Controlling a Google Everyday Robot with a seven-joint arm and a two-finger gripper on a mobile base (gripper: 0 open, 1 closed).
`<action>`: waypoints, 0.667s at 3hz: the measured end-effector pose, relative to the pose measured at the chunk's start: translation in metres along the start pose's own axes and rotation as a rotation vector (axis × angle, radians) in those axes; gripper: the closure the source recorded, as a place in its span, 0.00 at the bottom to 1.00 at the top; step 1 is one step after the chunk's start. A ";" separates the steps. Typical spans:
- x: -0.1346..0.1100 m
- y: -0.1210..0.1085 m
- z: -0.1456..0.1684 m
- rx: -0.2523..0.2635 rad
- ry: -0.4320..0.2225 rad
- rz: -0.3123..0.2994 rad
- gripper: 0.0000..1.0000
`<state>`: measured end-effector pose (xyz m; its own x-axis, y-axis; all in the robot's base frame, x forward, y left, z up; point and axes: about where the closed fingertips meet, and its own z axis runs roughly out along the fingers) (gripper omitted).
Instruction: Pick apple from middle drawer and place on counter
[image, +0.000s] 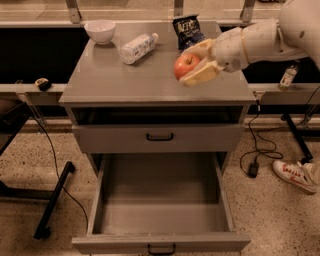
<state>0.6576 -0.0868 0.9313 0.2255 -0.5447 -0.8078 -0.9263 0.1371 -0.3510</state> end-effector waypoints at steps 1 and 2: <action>0.018 -0.018 -0.026 0.145 0.036 0.066 1.00; 0.042 -0.036 -0.034 0.224 0.082 0.149 1.00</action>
Offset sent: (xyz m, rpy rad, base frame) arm 0.0553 -0.0907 -0.0166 0.0191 0.0596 -0.4458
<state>0.6898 -0.1425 0.9256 0.0576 -0.5689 -0.8204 -0.8553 0.3958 -0.3344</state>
